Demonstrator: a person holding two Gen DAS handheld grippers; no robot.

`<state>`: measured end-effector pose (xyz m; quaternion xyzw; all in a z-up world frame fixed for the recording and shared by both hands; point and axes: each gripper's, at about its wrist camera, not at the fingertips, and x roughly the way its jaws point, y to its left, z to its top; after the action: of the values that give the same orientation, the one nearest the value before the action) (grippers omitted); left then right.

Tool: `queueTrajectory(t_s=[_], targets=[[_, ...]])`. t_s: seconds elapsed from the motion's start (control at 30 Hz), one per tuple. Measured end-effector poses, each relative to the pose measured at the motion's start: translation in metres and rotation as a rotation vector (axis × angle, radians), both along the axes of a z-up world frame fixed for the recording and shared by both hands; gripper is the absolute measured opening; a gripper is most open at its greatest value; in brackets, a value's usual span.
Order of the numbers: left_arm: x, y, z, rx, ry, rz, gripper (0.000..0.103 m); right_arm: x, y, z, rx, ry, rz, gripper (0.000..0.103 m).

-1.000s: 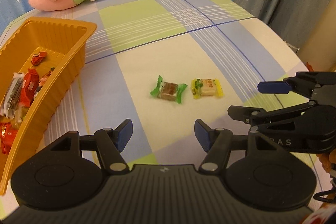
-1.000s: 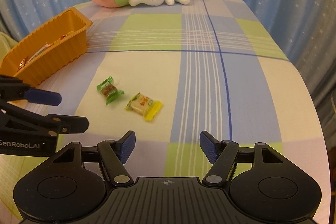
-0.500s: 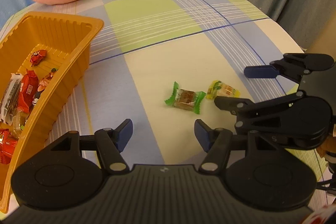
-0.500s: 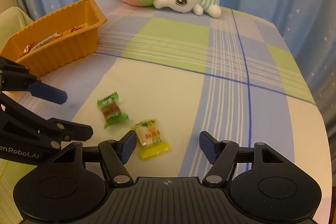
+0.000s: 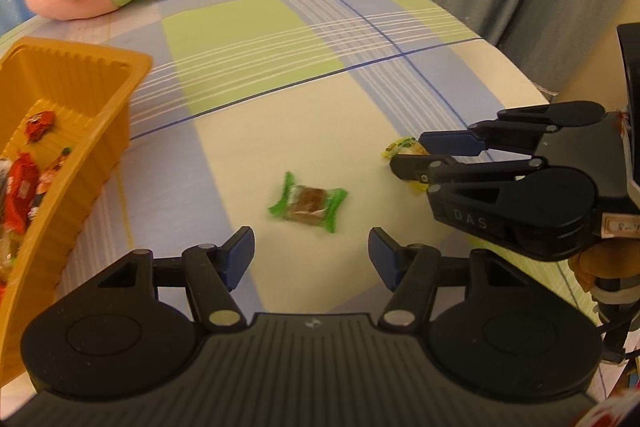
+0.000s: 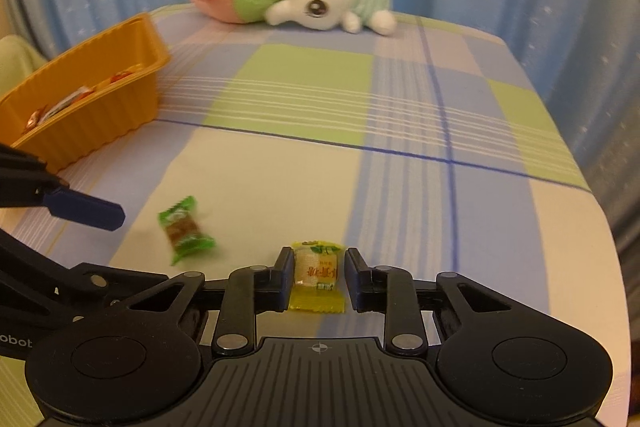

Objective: Organize snacks
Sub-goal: 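Grasp the yellow-wrapped candy with the right gripper while the left grasps the green-wrapped candy, then carry both held candies over the orange tray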

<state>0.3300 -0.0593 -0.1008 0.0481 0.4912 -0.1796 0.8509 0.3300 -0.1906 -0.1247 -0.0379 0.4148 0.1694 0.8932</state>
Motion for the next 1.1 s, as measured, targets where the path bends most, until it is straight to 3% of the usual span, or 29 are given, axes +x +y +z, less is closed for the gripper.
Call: queueTrajectory(t_s=[0.13, 0.43, 0.73, 1.1], targets=[[0.008, -0.006, -0.004, -0.019, 0.007, -0.010, 0.048, -0.005, -0.016, 0.001, 0.018, 0.013, -0.066, 0.028], [0.028, -0.022, -0.012, -0.001, -0.024, -0.030, 0.046, -0.012, -0.026, 0.003, 0.033, 0.015, -0.103, 0.028], [0.024, -0.020, -0.015, 0.050, -0.063, -0.041, 0.019, -0.010, -0.020, 0.002, 0.011, 0.010, -0.114, 0.028], [0.006, -0.005, -0.013, 0.044, -0.039, -0.001, 0.018, -0.015, -0.011, 0.004, -0.029, 0.034, -0.087, 0.023]])
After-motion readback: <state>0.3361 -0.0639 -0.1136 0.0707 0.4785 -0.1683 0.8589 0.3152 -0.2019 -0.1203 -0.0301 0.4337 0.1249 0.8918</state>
